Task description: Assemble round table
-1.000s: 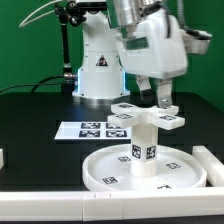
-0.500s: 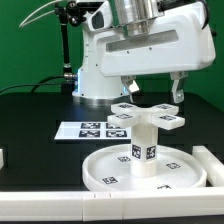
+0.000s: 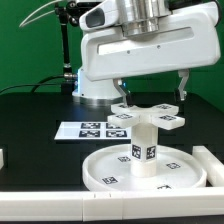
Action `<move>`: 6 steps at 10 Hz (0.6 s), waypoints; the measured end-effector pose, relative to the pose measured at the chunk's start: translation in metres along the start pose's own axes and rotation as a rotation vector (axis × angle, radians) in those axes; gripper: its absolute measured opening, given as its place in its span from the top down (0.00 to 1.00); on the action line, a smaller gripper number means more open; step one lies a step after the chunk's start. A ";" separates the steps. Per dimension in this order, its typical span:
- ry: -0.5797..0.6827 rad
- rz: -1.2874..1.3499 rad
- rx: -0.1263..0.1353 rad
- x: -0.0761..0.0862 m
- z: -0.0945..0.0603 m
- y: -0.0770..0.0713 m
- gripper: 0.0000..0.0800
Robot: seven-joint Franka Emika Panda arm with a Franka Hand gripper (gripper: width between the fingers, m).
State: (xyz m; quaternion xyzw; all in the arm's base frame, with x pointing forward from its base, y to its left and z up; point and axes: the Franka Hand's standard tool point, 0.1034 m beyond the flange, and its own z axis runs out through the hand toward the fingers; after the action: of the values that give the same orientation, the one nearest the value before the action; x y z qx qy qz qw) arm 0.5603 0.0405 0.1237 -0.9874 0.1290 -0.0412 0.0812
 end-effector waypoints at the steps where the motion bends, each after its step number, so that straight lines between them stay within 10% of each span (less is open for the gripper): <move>1: 0.003 -0.143 -0.013 0.002 -0.001 -0.001 0.19; 6: -0.004 -0.524 -0.030 0.002 0.000 0.001 0.19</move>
Offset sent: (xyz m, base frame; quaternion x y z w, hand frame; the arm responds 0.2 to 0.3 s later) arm 0.0000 0.0000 0.0000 0.0000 0.0000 -0.1938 0.9810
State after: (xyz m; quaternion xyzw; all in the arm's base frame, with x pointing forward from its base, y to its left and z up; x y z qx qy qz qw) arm 0.5622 0.0392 0.1234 -0.9883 -0.1306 -0.0571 0.0534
